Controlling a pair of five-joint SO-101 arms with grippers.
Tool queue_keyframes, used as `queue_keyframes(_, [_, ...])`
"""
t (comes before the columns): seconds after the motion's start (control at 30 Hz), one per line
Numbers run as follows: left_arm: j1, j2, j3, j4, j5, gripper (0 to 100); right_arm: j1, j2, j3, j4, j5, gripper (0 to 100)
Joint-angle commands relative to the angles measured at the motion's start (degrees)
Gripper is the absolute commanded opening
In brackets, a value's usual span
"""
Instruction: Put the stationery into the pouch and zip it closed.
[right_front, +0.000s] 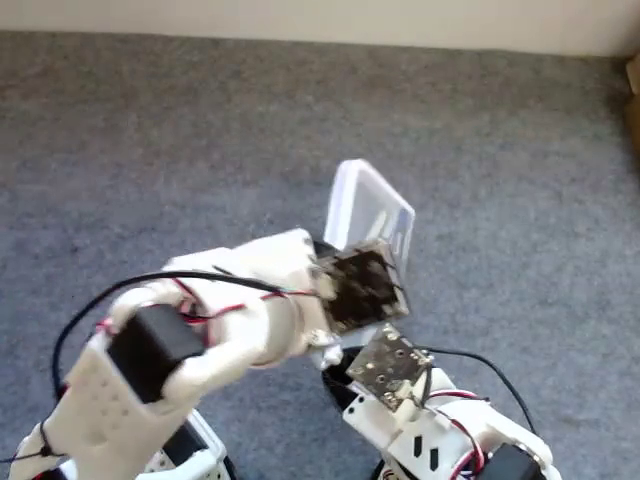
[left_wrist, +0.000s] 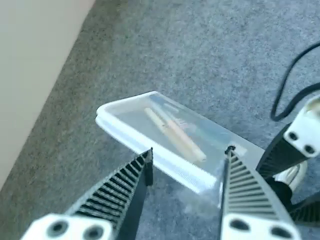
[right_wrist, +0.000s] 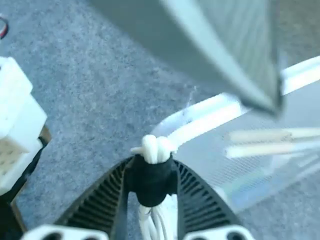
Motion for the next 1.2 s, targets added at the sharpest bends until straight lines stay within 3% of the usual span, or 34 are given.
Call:
queue_keyframes(0.0, [-6.46,-3.56,-2.51,1.49,-0.35,22,5.93,-0.40,-7.08,-0.13,0.09,0.5])
queue_keyframes(0.23, [-7.25,-3.65,-2.33,3.08,0.09,22,7.16,-0.31,-11.30,3.12,0.09,0.5])
queue_keyframes(0.3, [-6.99,-3.65,-0.84,2.81,3.16,22,7.16,-0.31,-10.95,3.56,0.09,0.5])
queue_keyframes(0.47, [-7.34,-3.56,6.99,-8.09,13.89,22,7.16,-0.31,-10.95,5.67,0.09,0.5])
queue_keyframes(0.7, [-7.52,-3.56,22.20,-26.73,23.30,22,7.16,-0.31,-11.03,5.85,0.00,0.5])
queue_keyframes(0.93, [-12.88,-3.47,32.22,-36.84,26.37,22,7.16,-0.31,-10.95,5.76,-0.70,0.5])
queue_keyframes(1.17, [-18.86,-3.47,40.13,-37.54,22.42,22,7.16,-0.13,-10.68,4.53,-3.60,0.5])
